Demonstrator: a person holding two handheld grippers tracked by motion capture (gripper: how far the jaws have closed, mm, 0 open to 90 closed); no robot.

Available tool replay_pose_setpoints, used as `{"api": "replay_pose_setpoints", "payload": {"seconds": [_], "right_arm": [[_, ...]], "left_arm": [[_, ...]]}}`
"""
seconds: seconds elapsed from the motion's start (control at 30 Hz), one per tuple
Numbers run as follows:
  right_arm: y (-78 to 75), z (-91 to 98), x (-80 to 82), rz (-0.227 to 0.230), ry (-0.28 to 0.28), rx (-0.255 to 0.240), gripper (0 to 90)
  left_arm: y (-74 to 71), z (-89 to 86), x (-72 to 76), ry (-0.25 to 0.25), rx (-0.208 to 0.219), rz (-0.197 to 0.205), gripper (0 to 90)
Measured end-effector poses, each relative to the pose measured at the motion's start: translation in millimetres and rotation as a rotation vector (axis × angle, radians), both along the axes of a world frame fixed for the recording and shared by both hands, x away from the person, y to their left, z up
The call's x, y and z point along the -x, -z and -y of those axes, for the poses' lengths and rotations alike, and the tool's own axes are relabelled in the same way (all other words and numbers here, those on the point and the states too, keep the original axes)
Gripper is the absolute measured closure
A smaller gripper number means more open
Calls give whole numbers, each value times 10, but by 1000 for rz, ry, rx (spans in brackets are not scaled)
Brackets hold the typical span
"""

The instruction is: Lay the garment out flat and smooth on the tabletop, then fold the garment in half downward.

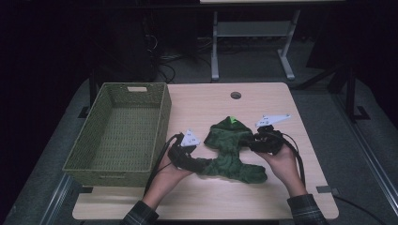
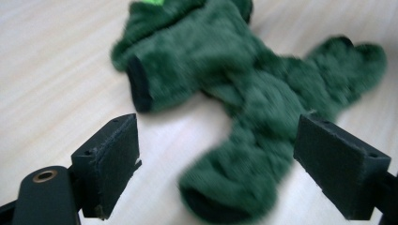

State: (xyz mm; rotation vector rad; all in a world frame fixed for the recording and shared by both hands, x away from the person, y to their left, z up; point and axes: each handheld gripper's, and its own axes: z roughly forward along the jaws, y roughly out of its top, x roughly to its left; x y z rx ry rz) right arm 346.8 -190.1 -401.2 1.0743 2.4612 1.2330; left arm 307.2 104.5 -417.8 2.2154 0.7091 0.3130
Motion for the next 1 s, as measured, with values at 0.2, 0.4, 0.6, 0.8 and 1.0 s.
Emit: {"api": "replay_pose_setpoints", "payload": {"seconds": [0.2, 0.4, 0.6, 0.8, 1.0], "right_arm": [[28, -193, 103, -6, -54, 19, 679], [22, -407, 173, 3, -115, 36, 681], [77, -635, 216, -17, -167, 34, 688], [150, -890, 254, -22, -216, 50, 698], [213, -1162, 291, -25, -273, 71, 720]], "left_arm": [[156, -65, 245, 9, -30, 1, 138], [273, -162, 391, 10, -56, -28, 135], [365, -181, 509, 5, -80, -29, 135], [470, -168, 531, -2, -103, -24, 135], [560, -175, 525, -6, -67, -39, 130]]}}
